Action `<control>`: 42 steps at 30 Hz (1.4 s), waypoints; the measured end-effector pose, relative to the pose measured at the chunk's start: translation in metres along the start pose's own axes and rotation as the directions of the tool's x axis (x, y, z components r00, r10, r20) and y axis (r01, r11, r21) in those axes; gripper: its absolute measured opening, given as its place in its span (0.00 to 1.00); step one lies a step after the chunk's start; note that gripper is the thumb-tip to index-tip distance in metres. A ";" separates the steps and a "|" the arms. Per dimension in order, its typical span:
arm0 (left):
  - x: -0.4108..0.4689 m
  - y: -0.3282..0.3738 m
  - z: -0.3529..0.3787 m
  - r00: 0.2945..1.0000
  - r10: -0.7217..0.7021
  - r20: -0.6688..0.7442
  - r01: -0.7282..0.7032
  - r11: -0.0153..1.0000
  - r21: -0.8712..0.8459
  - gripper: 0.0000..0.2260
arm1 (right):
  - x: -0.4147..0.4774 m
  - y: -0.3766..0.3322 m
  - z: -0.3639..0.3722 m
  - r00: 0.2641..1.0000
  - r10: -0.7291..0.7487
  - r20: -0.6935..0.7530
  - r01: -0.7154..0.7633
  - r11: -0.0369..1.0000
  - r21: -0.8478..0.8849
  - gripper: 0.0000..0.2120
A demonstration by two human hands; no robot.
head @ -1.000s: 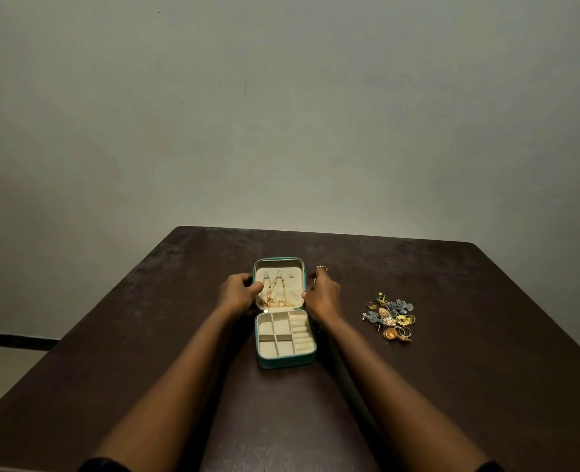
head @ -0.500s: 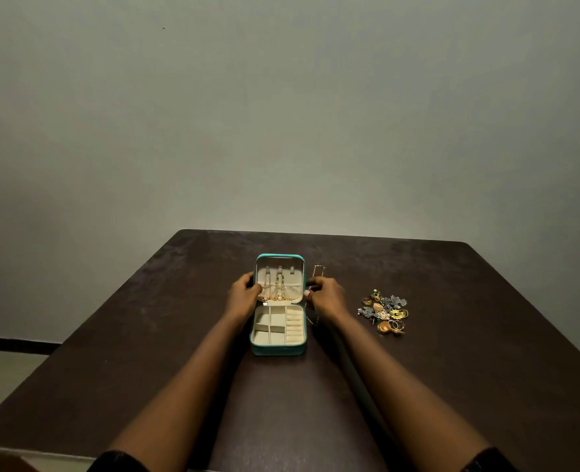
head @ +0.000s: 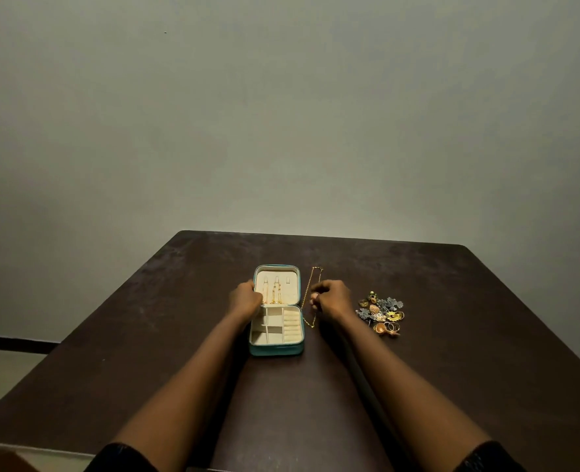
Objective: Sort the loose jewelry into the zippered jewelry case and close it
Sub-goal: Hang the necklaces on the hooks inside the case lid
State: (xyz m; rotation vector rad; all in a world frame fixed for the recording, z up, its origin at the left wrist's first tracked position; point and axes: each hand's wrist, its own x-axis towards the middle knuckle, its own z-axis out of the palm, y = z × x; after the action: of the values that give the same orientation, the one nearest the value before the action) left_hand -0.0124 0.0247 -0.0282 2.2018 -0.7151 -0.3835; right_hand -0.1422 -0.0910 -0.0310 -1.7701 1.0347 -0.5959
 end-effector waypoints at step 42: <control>-0.023 0.050 0.046 0.873 0.337 0.353 -0.488 0.625 0.609 0.21 | 0.135 0.005 0.015 0.996 -0.093 0.014 0.081 0.772 -0.630 0.14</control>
State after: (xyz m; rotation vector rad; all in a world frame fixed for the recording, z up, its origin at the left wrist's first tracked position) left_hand -0.0709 -0.0155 -0.0196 2.5696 -1.6777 -0.0978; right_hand -0.0620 -0.1995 -0.0492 -2.4157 1.2669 -0.3283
